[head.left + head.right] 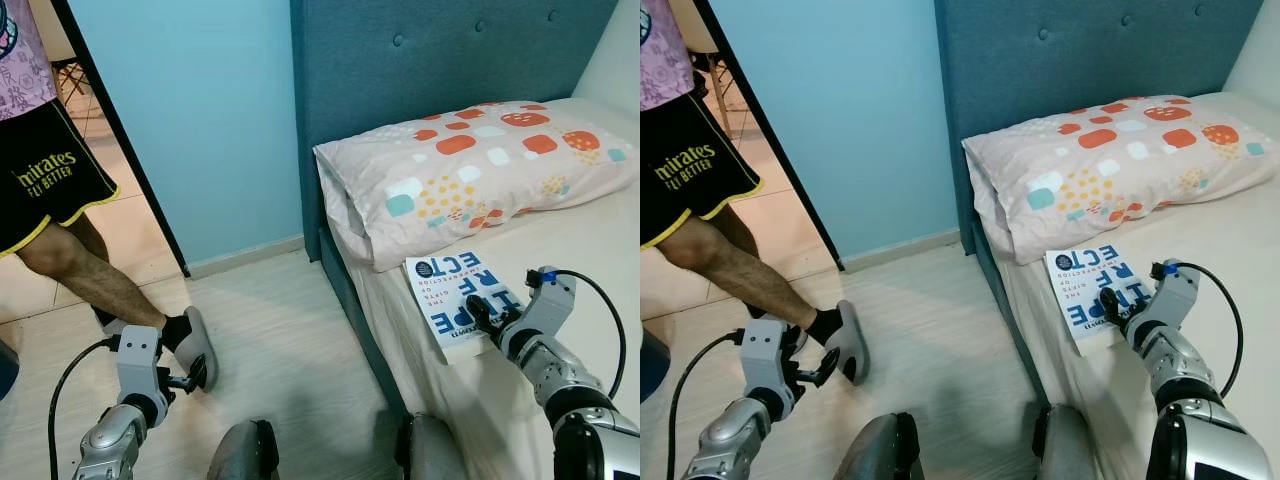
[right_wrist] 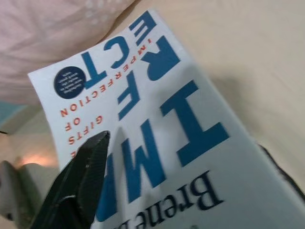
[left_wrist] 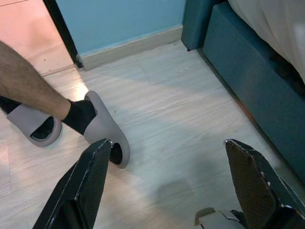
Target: Clean up the room
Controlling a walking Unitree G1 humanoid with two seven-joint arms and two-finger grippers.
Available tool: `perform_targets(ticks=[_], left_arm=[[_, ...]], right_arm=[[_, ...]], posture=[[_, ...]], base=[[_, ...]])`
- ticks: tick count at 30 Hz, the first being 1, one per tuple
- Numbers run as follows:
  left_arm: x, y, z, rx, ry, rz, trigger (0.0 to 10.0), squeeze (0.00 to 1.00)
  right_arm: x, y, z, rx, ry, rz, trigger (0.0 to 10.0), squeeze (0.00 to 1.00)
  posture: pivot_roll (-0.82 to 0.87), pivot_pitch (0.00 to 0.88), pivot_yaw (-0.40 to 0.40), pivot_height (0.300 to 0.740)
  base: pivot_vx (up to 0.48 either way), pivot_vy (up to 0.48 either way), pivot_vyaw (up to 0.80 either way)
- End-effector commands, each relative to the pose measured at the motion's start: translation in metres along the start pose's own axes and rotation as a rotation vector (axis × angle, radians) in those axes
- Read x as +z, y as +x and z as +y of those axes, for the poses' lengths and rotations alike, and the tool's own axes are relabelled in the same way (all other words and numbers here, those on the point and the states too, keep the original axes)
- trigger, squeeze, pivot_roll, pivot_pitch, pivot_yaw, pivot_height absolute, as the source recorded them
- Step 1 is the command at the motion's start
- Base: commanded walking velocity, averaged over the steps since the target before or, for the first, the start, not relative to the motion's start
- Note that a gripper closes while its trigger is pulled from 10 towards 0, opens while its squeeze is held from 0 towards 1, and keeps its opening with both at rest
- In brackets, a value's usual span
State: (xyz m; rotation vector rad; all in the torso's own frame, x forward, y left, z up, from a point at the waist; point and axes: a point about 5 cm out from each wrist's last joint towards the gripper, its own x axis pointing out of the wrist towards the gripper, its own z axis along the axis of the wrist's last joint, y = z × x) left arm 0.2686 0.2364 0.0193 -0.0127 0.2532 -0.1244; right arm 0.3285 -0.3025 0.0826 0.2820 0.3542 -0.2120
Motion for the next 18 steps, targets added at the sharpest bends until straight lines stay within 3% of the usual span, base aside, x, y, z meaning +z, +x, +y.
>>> perform_targets(ticks=[1,2,3,4,5,6,7,9,10,14,17,18], left_arm=[[-0.004,-0.001,-0.002,-0.001,-0.003,0.020,10.0,0.00],[-0.004,-0.001,-0.002,-0.001,-0.003,0.020,10.0,0.00],[-0.004,0.001,-0.005,-0.003,-0.007,0.017,10.0,0.00],[-0.004,0.001,-0.005,-0.003,-0.007,0.017,10.0,0.00],[-0.003,0.002,-0.008,-0.008,-0.013,0.016,10.0,0.00],[-0.003,0.002,-0.008,-0.008,-0.013,0.016,10.0,0.00],[-0.004,0.004,-0.011,-0.013,-0.019,0.015,10.0,0.00],[-0.004,0.004,-0.011,-0.013,-0.019,0.015,10.0,0.00],[-0.004,0.006,-0.016,-0.019,-0.028,0.014,10.0,0.00],[-0.005,0.008,-0.020,-0.025,-0.038,0.014,10.0,0.00],[-0.005,0.014,-0.031,-0.039,-0.066,0.015,10.0,0.00],[-0.005,0.014,-0.031,-0.039,-0.066,0.015,10.0,0.00]], right_arm=[[0.006,0.000,-0.001,-0.013,-0.045,-0.018,10.0,0.95],[0.006,0.000,-0.001,-0.013,-0.045,-0.018,10.0,0.95],[0.010,0.000,-0.003,-0.027,-0.062,-0.028,10.0,0.75],[0.010,0.000,-0.003,-0.027,-0.062,-0.028,10.0,0.75],[0.011,-0.001,-0.006,-0.042,-0.083,-0.030,10.0,0.50],[0.011,-0.001,-0.006,-0.042,-0.083,-0.030,10.0,0.50],[0.010,-0.002,-0.010,-0.064,-0.099,-0.026,10.0,0.06],[0.010,-0.002,-0.010,-0.064,-0.099,-0.026,10.0,0.06],[0.008,-0.004,-0.016,-0.097,-0.117,-0.025,10.0,0.00],[0.007,-0.007,-0.022,-0.134,-0.156,-0.034,10.0,0.00],[0.011,-0.010,-0.019,-0.117,-0.166,-0.166,10.0,0.00],[0.011,-0.010,-0.019,-0.117,-0.166,-0.166,10.0,0.00]], posture=[[0.11,0.189,0.034,0.565],[0.11,0.189,0.034,0.565],[0.11,0.183,0.031,0.565],[0.11,0.183,0.031,0.565],[0.10,0.176,0.028,0.565],[0.10,0.176,0.028,0.565],[0.09,0.168,0.026,0.565],[0.09,0.168,0.026,0.565],[0.09,0.159,0.023,0.565],[0.08,0.152,0.021,0.565],[0.06,0.119,0.012,0.565],[0.06,0.119,0.012,0.565]], base=[[0.000,0.000,0.00],[0.000,0.000,0.00],[0.000,0.000,0.00],[0.000,0.000,0.00],[0.000,0.000,0.00],[0.000,0.000,0.00],[0.000,0.000,0.00],[0.000,0.000,0.00],[0.000,0.000,0.00],[0.000,0.000,0.00],[0.000,0.000,0.00],[0.000,0.000,0.00]])
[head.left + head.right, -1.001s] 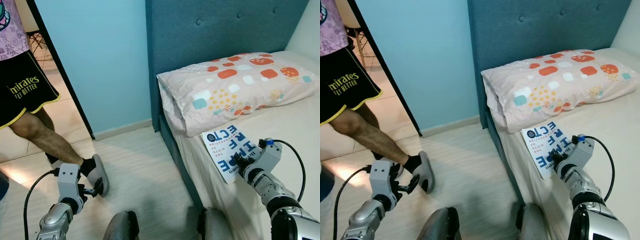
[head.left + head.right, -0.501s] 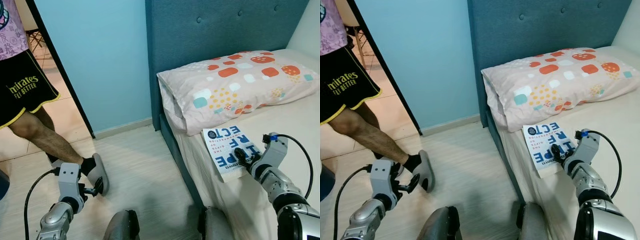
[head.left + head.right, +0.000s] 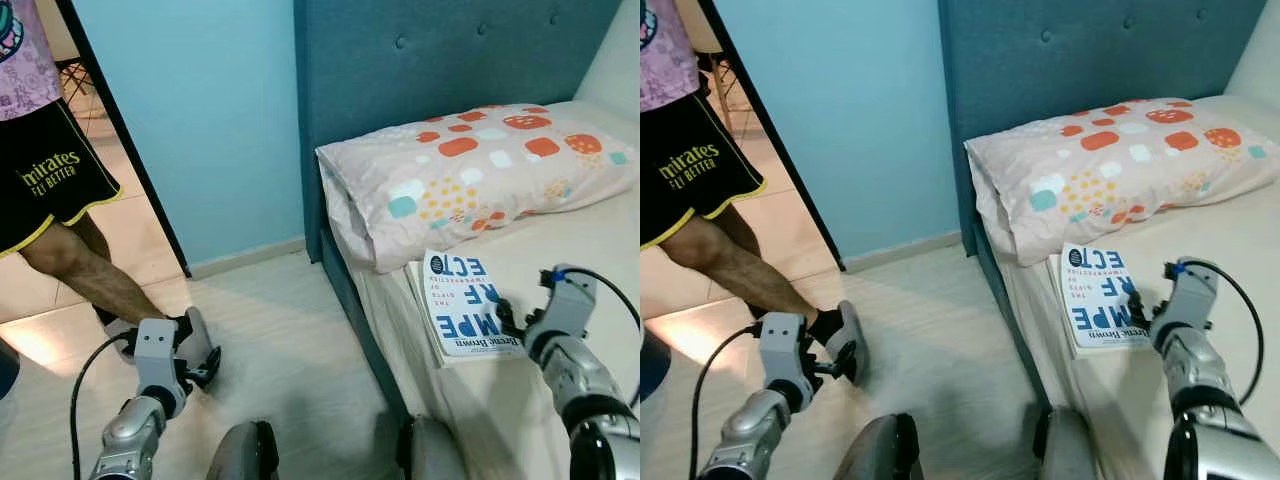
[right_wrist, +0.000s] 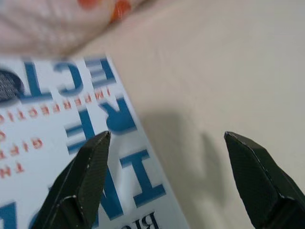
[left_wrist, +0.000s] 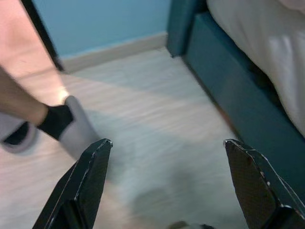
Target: Clean up the room
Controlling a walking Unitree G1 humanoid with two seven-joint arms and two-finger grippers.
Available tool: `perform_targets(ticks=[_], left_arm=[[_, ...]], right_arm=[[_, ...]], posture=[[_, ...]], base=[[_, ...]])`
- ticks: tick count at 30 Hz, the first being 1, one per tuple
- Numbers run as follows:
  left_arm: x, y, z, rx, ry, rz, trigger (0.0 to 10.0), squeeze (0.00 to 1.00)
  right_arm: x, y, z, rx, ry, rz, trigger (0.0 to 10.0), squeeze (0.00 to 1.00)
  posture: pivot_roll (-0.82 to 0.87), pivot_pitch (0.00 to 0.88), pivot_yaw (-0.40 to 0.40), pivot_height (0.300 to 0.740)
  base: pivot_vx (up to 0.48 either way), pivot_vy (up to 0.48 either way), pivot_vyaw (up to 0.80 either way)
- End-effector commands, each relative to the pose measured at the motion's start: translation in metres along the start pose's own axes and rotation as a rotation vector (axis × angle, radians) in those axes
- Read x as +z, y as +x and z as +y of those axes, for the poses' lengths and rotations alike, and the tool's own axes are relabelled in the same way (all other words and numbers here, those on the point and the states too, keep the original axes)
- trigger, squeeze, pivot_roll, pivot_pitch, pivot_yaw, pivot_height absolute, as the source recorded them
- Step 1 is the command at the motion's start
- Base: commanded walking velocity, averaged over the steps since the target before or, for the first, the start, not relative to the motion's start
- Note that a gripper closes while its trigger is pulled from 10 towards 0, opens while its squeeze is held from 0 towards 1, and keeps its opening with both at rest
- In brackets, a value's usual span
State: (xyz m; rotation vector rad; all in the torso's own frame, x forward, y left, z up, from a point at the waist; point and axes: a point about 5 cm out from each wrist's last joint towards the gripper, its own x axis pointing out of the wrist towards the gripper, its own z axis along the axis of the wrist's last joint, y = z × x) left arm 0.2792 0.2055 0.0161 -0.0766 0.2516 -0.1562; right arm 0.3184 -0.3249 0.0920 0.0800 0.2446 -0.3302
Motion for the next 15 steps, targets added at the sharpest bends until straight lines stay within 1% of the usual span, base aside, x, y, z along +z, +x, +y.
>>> perform_targets(ticks=[1,2,3,4,5,6,7,8,9,10,11,13,14,15], left_arm=[[-0.005,0.001,-0.004,-0.001,-0.015,0.020,10.0,0.00],[-0.005,0.001,-0.004,-0.001,-0.015,0.020,10.0,0.00],[-0.005,0.003,-0.005,0.001,-0.021,0.022,10.0,0.00],[-0.004,0.004,-0.006,0.005,-0.026,0.025,10.0,0.00],[-0.004,0.004,-0.006,0.005,-0.026,0.025,10.0,0.00],[-0.004,0.006,-0.006,0.010,-0.029,0.028,10.0,0.00],[-0.005,0.006,-0.006,0.014,-0.031,0.034,10.0,0.00],[-0.005,0.006,-0.006,0.014,-0.031,0.034,10.0,0.00],[-0.006,0.006,-0.005,0.016,-0.031,0.038,10.0,0.00],[-0.011,0.003,-0.004,0.017,-0.015,0.064,10.0,0.00],[-0.011,0.003,-0.004,0.017,-0.015,0.064,10.0,0.00],[-0.024,-0.006,0.002,0.028,0.019,0.127,10.0,0.00],[-0.024,-0.006,0.002,0.028,0.019,0.127,10.0,0.00],[-0.033,-0.014,0.010,0.068,0.005,0.167,10.0,0.00]], right_arm=[[-0.002,-0.001,0.012,0.080,0.028,-0.049,10.0,0.00],[-0.002,-0.001,0.012,0.080,0.028,-0.049,10.0,0.00],[-0.008,-0.003,0.026,0.171,0.070,-0.044,10.0,0.00],[-0.017,-0.006,0.037,0.227,0.072,-0.009,10.0,0.00],[-0.017,-0.006,0.037,0.227,0.072,-0.009,10.0,0.00],[-0.026,-0.008,0.042,0.237,0.060,0.030,10.0,0.00],[-0.033,-0.010,0.041,0.212,0.046,0.070,10.0,0.00],[-0.033,-0.010,0.041,0.212,0.046,0.070,10.0,0.00],[-0.038,-0.011,0.039,0.184,0.033,0.092,10.0,0.00],[-0.043,-0.014,0.030,0.110,0.042,0.113,10.0,0.00],[-0.043,-0.014,0.030,0.110,0.042,0.113,10.0,0.00],[-0.054,-0.020,0.011,-0.035,0.055,0.135,10.0,0.00],[-0.054,-0.020,0.011,-0.035,0.055,0.135,10.0,0.00],[-0.061,-0.026,0.002,-0.107,0.075,0.135,10.0,0.00]], posture=[[0.05,0.108,0.008,0.565],[0.05,0.108,0.008,0.565],[0.04,0.081,-0.003,0.565],[0.04,0.063,-0.010,0.565],[0.04,0.063,-0.010,0.565],[0.04,0.059,-0.012,0.565],[0.03,0.045,-0.020,0.565],[0.03,0.045,-0.020,0.565],[0.03,0.045,-0.020,0.565],[0.02,0.030,-0.025,0.565],[0.02,0.030,-0.025,0.565],[0.02,0.028,-0.024,0.565],[0.02,0.028,-0.024,0.565],[0.02,0.029,-0.020,0.565]], base=[[0.000,0.000,0.00],[0.000,0.000,0.00],[0.000,0.000,0.00],[0.000,0.000,0.00],[0.000,0.000,0.00],[0.000,0.000,0.00],[0.000,0.000,0.00],[0.000,0.000,0.00],[0.000,0.000,0.00],[0.000,0.000,0.00],[0.000,0.000,0.00],[0.000,0.000,0.00],[0.000,0.000,0.00],[0.000,0.000,0.00]])
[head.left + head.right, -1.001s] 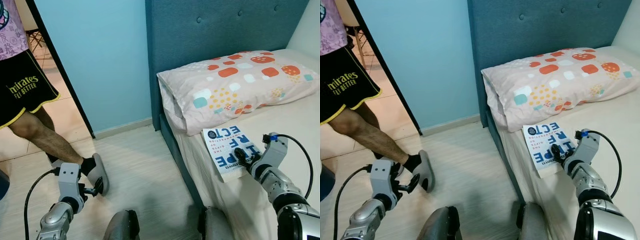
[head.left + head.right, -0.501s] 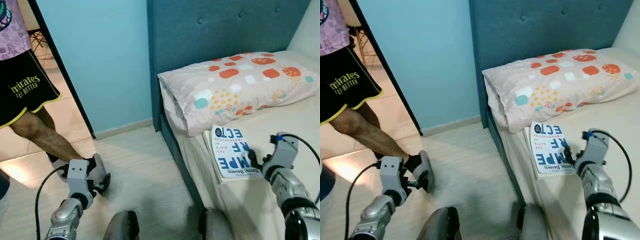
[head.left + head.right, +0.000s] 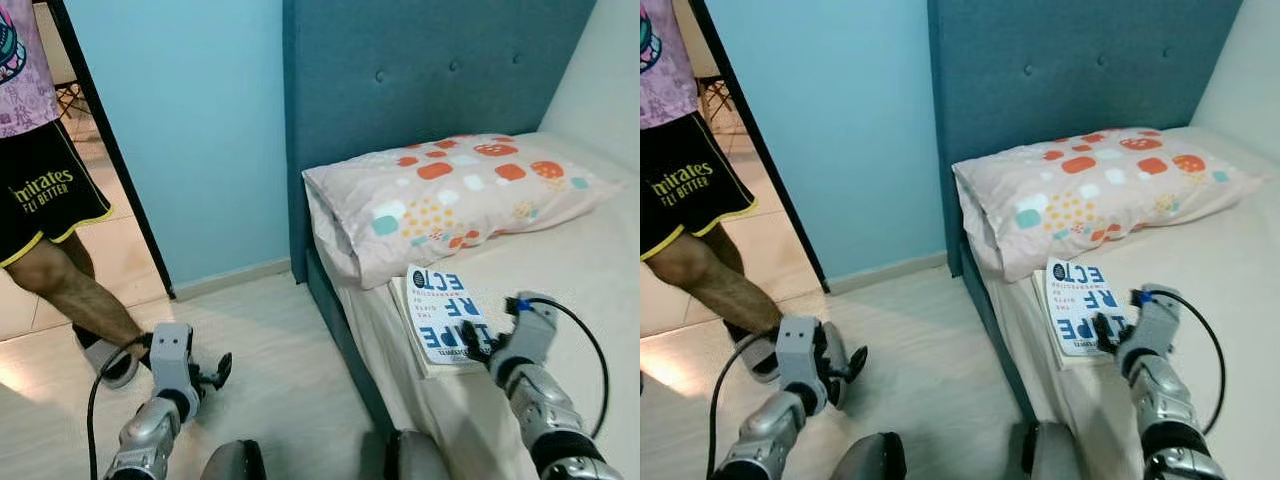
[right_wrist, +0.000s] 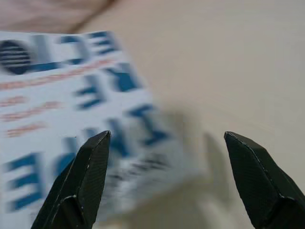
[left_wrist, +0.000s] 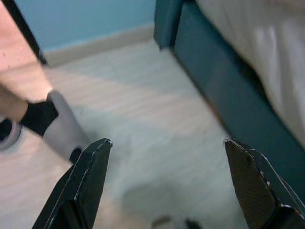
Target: Clean up the room
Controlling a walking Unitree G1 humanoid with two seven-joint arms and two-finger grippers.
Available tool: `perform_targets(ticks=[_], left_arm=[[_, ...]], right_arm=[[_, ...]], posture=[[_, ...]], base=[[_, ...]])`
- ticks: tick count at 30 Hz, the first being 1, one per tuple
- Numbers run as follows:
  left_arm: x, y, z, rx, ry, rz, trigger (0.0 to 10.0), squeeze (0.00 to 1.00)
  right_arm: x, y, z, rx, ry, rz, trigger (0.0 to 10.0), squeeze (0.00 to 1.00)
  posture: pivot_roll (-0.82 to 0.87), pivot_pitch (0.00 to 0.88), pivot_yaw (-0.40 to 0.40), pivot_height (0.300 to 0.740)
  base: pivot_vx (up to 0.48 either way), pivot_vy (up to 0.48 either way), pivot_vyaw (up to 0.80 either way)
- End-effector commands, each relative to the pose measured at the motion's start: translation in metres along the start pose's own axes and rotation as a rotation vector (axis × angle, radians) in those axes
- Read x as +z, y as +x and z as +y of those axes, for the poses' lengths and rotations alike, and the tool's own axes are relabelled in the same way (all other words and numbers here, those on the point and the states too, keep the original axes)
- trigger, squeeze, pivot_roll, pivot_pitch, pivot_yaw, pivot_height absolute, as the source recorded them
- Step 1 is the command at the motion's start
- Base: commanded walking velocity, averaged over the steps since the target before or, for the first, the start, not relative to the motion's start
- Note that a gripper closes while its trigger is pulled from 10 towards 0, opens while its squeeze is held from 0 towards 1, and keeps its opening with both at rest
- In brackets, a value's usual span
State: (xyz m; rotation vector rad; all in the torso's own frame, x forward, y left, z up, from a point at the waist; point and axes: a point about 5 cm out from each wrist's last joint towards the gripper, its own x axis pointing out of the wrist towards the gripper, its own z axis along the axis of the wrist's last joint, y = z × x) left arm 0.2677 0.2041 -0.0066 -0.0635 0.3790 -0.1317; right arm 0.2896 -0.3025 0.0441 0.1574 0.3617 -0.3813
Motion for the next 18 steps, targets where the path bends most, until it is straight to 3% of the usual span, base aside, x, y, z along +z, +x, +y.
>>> perform_targets(ticks=[1,2,3,5,7,9,10,11,12,13,14,15,17,18], left_arm=[[-0.019,-0.015,0.020,0.084,-0.014,0.074,10.0,0.00],[-0.019,-0.015,0.020,0.084,-0.014,0.074,10.0,0.00],[-0.026,-0.022,0.027,0.121,-0.027,0.103,10.0,0.00],[-0.026,-0.022,0.027,0.121,-0.027,0.103,10.0,0.00],[-0.035,-0.032,0.038,0.172,-0.040,0.133,10.0,0.00],[-0.035,-0.032,0.038,0.172,-0.040,0.133,10.0,0.00],[-0.037,-0.036,0.043,0.189,-0.040,0.140,10.0,0.00],[-0.037,-0.036,0.043,0.189,-0.040,0.140,10.0,0.00],[-0.038,-0.040,0.049,0.199,-0.031,0.136,10.0,0.00],[-0.038,-0.040,0.049,0.199,-0.031,0.136,10.0,0.00],[-0.037,-0.044,0.054,0.206,-0.019,0.129,10.0,0.00],[-0.037,-0.044,0.054,0.206,-0.019,0.129,10.0,0.00],[-0.035,-0.050,0.062,0.202,0.010,0.111,10.0,0.00],[-0.035,-0.050,0.062,0.202,0.010,0.111,10.0,0.00]], right_arm=[[-0.013,-0.008,-0.017,-0.115,0.046,0.000,4.3,0.00],[-0.013,-0.008,-0.017,-0.115,0.046,0.000,4.3,0.00],[-0.020,-0.012,-0.023,-0.152,0.088,-0.006,0.0,0.00],[-0.020,-0.012,-0.023,-0.152,0.088,-0.006,0.0,0.00],[-0.030,-0.017,-0.027,-0.170,0.181,-0.015,0.0,0.00],[-0.030,-0.017,-0.027,-0.170,0.181,-0.015,0.0,0.00],[-0.039,-0.019,-0.025,-0.163,0.249,0.008,0.0,0.00],[-0.039,-0.019,-0.025,-0.163,0.249,0.008,0.0,0.00],[-0.053,-0.021,-0.016,-0.135,0.367,0.063,0.0,0.00],[-0.053,-0.021,-0.016,-0.135,0.367,0.063,0.0,0.00],[-0.066,-0.024,-0.003,-0.097,0.477,0.109,0.0,0.00],[-0.066,-0.024,-0.003,-0.097,0.477,0.109,0.0,0.00],[-0.080,-0.026,0.020,-0.062,0.584,0.172,0.0,0.00],[-0.080,-0.026,0.020,-0.062,0.584,0.172,0.0,0.00]], posture=[[0.02,0.036,-0.016,0.565],[0.02,0.036,-0.016,0.565],[0.02,0.037,-0.015,0.565],[0.02,0.037,-0.015,0.565],[0.02,0.048,-0.009,0.565],[0.02,0.048,-0.009,0.565],[0.04,0.067,-0.004,0.565],[0.04,0.067,-0.004,0.565],[0.06,0.088,-0.004,0.565],[0.06,0.088,-0.004,0.565],[0.08,0.107,0.005,0.565],[0.08,0.107,0.005,0.565],[0.10,0.130,0.014,0.565],[0.10,0.130,0.014,0.565]], base=[[0.000,0.000,0.00],[0.000,0.000,0.00],[0.000,0.000,0.00],[0.000,0.000,0.00],[0.000,0.000,0.00],[0.000,0.000,0.00],[0.000,0.000,0.00],[0.000,0.000,0.00],[0.000,0.000,0.00],[0.000,0.000,0.00],[0.000,0.000,0.00],[0.000,0.000,0.00],[0.000,0.000,0.00],[0.000,0.000,0.00]])
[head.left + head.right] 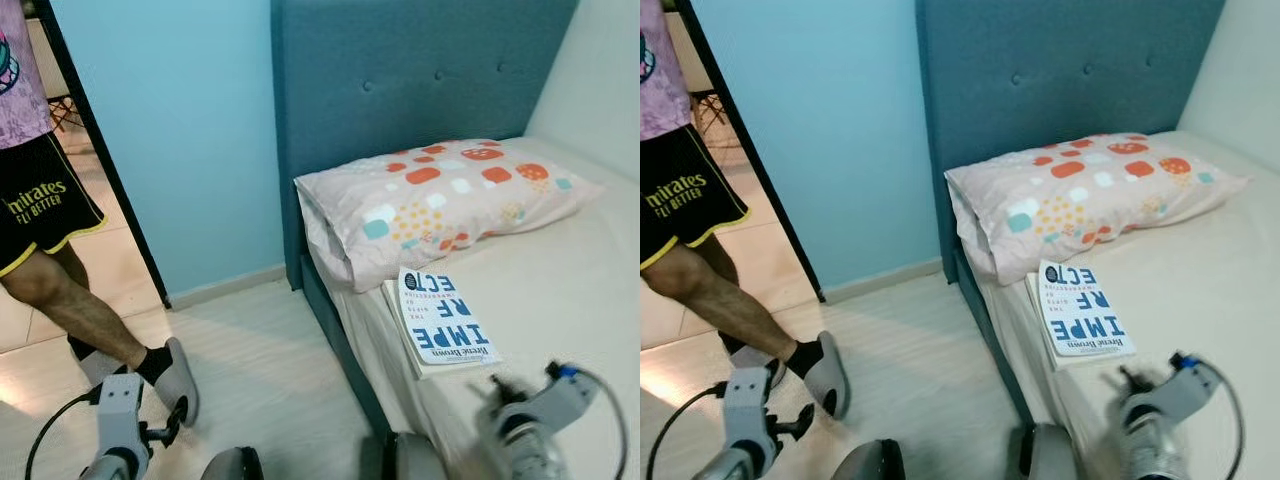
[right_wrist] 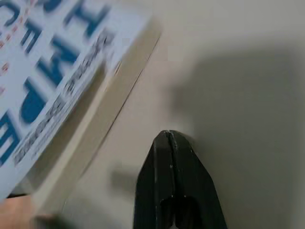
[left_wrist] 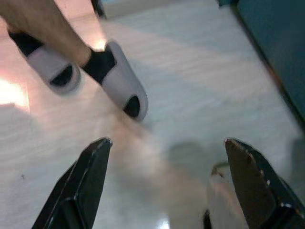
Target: Clean up the room
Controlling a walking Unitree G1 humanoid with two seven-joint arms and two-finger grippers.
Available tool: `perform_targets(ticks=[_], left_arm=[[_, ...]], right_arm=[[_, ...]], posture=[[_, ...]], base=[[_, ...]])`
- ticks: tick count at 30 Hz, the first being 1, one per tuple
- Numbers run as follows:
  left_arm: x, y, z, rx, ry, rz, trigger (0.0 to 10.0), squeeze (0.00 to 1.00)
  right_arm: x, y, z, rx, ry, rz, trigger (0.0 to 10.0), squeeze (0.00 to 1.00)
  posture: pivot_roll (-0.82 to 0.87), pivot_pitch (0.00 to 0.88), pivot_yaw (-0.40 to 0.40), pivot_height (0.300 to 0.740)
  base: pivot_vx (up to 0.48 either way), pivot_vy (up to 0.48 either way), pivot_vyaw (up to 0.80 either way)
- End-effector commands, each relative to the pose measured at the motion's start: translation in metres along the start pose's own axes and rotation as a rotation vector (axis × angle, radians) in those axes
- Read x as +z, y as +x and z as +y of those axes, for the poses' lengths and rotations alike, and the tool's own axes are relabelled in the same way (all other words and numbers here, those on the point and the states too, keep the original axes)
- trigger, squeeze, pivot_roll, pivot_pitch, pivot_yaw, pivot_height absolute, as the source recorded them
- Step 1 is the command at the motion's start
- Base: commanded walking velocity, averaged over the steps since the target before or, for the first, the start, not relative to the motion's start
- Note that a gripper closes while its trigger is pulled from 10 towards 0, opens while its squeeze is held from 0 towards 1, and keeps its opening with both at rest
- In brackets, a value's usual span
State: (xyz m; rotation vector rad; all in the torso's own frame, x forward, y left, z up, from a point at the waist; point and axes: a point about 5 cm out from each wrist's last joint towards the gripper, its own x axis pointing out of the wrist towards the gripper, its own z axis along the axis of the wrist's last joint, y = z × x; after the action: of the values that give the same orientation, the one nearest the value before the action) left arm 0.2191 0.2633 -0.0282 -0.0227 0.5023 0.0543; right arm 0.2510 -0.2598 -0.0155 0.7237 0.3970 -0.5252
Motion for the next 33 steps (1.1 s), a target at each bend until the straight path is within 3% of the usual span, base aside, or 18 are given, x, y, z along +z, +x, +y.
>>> perform_targets(ticks=[1,4,5,6,7,8,11,19,23,33], left_arm=[[0.002,-0.005,0.011,0.009,0.020,-0.018,10.0,0.00],[0.002,-0.007,0.014,0.005,0.031,-0.026,10.0,0.00],[0.003,-0.007,0.015,0.003,0.039,-0.029,10.0,0.00],[0.003,-0.008,0.016,0.001,0.044,-0.031,10.0,0.00],[0.004,-0.008,0.017,0.001,0.046,-0.035,10.0,0.00],[0.005,-0.008,0.018,0.002,0.047,-0.041,10.0,0.00],[0.006,-0.008,0.019,0.002,0.047,-0.044,10.0,0.00],[0.013,-0.008,0.019,-0.013,0.058,-0.078,10.0,0.00],[0.011,-0.008,0.017,-0.018,0.052,-0.078,10.0,0.00],[0.006,-0.004,0.002,-0.053,0.038,-0.061,10.0,0.00]], right_arm=[[-0.009,0.000,0.003,-0.015,0.028,0.042,0.2,0.00],[-0.013,0.000,0.010,-0.020,0.024,0.054,0.0,0.00],[-0.012,0.001,0.016,-0.004,0.030,0.043,2.6,0.00],[-0.009,0.003,0.022,0.018,0.043,0.026,4.2,0.00],[-0.005,0.005,0.028,0.043,0.045,0.006,8.9,0.00],[0.002,0.007,0.036,0.072,0.056,-0.022,10.0,0.00],[0.007,0.008,0.041,0.091,0.063,-0.040,10.0,0.00],[0.048,0.016,0.055,0.114,0.050,-0.158,10.0,0.00],[0.050,0.016,0.048,0.068,-0.031,-0.158,10.0,0.00],[0.057,0.010,0.025,-0.001,-0.063,-0.222,10.0,0.00]], posture=[[0.11,0.138,0.017,0.565],[0.12,0.148,0.023,0.565],[0.12,0.155,0.030,0.565],[0.12,0.156,0.030,0.565],[0.13,0.160,0.033,0.565],[0.13,0.166,0.037,0.565],[0.13,0.167,0.038,0.565],[0.15,0.174,0.036,0.565],[0.13,0.168,0.029,0.565],[0.10,0.145,0.028,0.565]], base=[[0.000,0.000,0.00],[0.000,0.000,0.00],[0.000,0.000,0.00],[0.000,0.000,0.00],[0.000,0.000,0.00],[0.000,0.000,0.00],[0.000,0.000,0.00],[0.000,0.000,0.00],[0.000,0.000,0.00],[0.000,0.000,0.00]])
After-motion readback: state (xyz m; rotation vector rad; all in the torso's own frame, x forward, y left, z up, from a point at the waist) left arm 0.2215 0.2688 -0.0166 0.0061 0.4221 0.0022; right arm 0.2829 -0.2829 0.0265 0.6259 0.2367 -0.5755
